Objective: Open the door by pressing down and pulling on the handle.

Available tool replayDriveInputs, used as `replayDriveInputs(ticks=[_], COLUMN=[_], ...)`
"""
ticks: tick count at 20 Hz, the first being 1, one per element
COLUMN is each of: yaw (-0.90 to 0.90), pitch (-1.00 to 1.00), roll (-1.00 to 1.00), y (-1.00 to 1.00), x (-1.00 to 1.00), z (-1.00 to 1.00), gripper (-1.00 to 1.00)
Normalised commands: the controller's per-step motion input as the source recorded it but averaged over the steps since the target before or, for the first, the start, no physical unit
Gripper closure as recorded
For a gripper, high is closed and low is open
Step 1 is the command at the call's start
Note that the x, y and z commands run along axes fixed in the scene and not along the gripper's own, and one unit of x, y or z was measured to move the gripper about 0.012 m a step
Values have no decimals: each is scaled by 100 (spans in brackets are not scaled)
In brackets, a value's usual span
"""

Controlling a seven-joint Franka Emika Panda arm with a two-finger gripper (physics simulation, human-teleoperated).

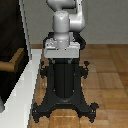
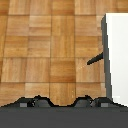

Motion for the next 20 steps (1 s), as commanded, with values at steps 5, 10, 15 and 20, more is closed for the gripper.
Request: replayDriveInputs(ticks=[5,10,15,20], yaw=[0,0,0,0], pitch=[0,0,0,0], roll=[0,0,0,0], y=[0,0,-40,-80], x=[0,0,0,0], z=[80,80,40,0], gripper=[-100,-100,-100,-100])
